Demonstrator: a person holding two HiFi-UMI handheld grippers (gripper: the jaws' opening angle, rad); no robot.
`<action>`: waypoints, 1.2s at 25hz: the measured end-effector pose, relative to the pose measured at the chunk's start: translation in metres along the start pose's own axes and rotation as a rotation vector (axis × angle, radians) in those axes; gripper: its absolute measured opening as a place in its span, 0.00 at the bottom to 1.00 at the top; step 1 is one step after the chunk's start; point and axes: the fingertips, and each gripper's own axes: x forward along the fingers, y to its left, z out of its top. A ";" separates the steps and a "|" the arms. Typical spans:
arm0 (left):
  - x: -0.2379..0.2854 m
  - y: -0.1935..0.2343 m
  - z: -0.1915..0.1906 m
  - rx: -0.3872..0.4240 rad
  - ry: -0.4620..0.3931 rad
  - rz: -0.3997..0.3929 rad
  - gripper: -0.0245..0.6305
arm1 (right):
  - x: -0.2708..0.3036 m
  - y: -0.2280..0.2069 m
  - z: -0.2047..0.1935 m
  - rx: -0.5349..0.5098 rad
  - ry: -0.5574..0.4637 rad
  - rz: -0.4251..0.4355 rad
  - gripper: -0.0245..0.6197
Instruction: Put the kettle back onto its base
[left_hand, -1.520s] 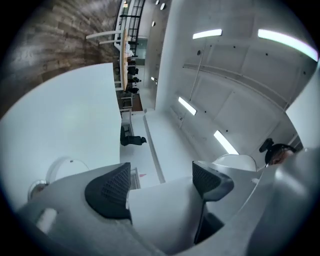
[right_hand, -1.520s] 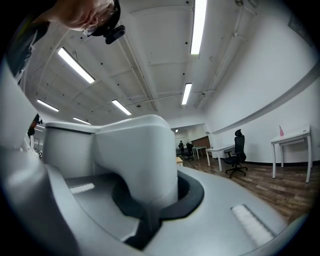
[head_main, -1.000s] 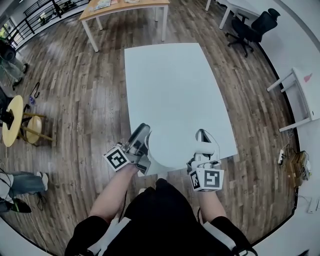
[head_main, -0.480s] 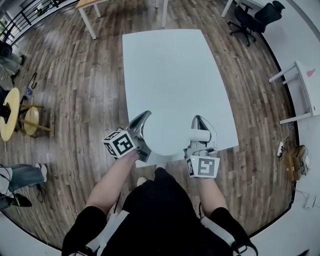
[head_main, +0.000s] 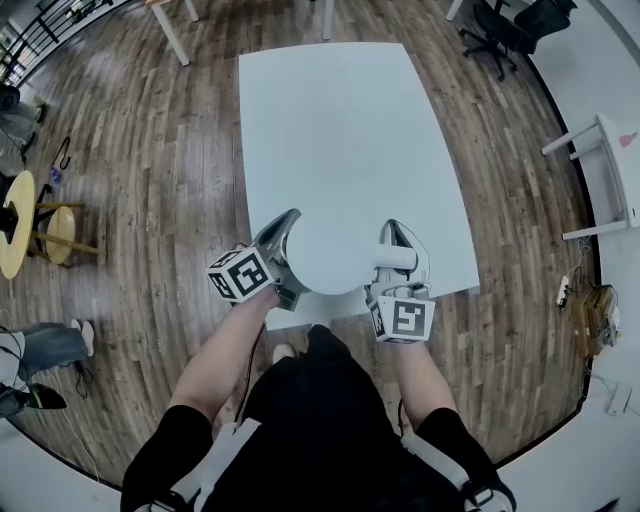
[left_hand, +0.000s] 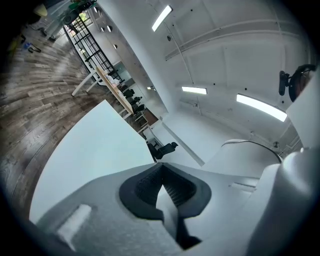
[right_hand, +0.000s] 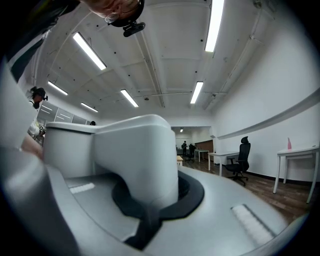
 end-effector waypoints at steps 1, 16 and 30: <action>0.001 0.000 0.001 0.005 0.002 -0.002 0.04 | 0.001 -0.001 -0.002 0.006 0.002 -0.002 0.05; 0.009 0.014 -0.010 0.012 0.022 -0.028 0.03 | 0.005 -0.005 -0.028 0.032 0.040 -0.030 0.05; 0.011 0.013 -0.017 0.049 0.037 -0.065 0.04 | -0.002 -0.007 -0.043 0.045 0.038 -0.036 0.05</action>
